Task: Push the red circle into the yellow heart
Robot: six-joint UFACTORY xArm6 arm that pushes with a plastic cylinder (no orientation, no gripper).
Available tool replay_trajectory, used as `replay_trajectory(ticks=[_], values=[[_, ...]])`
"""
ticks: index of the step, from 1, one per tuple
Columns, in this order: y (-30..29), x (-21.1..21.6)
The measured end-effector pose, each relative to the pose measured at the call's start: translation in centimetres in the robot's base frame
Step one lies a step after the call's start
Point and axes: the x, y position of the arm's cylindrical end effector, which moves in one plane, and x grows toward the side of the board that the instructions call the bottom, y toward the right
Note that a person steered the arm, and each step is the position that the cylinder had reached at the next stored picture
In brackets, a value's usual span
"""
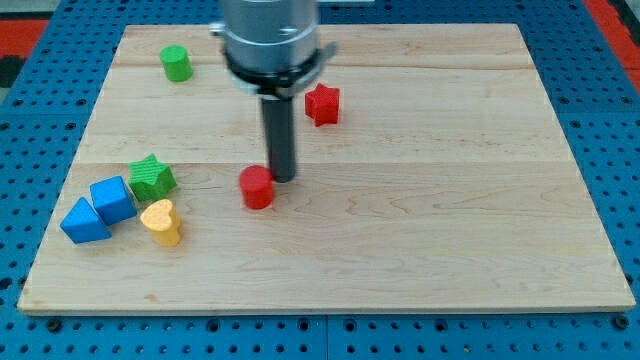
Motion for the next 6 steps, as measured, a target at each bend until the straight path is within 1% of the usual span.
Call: replay_trajectory(ticks=[1, 2, 3, 4, 5, 6], values=[[-6.9, 0.4], [-0.4, 0.1], [-1.1, 2.0], [-5.5, 3.4], [-6.0, 3.4], [4.7, 1.1]])
